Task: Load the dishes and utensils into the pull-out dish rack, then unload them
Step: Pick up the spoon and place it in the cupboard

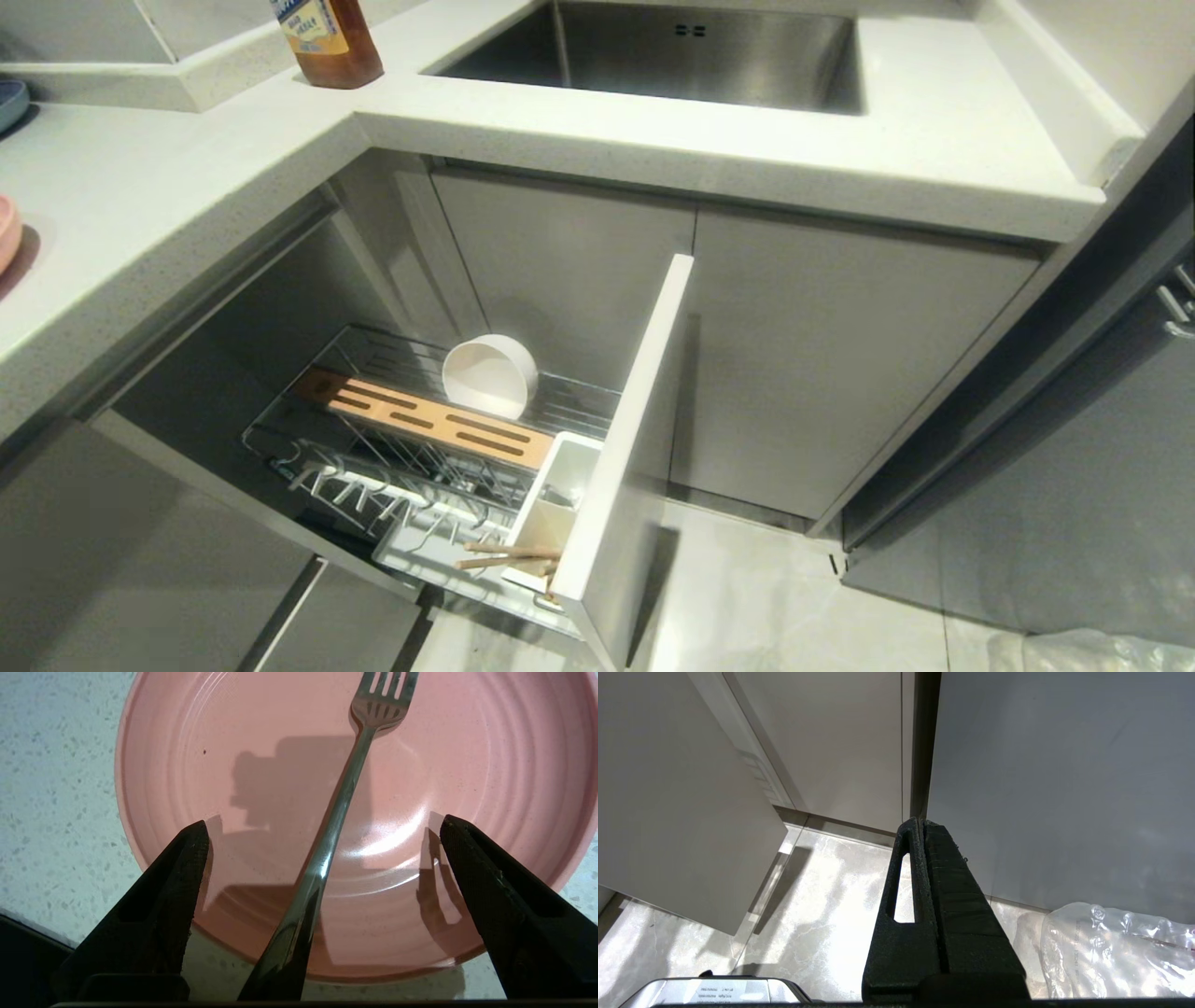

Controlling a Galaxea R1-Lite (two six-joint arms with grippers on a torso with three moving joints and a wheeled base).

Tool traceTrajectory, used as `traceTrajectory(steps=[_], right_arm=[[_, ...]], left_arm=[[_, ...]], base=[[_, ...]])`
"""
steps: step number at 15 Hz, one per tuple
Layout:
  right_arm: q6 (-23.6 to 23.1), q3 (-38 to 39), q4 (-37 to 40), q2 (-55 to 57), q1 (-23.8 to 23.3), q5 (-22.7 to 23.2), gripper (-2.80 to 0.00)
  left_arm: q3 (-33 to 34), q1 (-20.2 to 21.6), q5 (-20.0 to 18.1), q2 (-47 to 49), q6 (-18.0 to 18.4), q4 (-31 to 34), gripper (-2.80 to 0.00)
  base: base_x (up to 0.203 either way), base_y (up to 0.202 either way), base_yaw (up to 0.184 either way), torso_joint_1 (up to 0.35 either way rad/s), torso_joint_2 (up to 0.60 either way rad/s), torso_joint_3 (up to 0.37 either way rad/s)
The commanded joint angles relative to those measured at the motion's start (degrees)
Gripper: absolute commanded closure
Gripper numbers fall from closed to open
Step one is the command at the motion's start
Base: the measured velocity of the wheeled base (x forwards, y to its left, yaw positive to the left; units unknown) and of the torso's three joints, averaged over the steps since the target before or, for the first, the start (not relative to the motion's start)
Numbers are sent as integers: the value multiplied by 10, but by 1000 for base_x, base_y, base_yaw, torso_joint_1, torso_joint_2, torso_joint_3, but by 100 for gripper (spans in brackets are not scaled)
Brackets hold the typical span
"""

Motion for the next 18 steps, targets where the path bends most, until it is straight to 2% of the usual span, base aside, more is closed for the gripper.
traceTrajectory(steps=[1,18], right_arm=[[0,0,0,0,0,0,0],[0,0,0,0,0,0,0]], left_arm=[[8,-3,-3,-7,2,-4,-280],[20,-7,-6,-7,-5,-2,-280]], base=[[0,0,0,0,0,0],[0,0,0,0,0,0]])
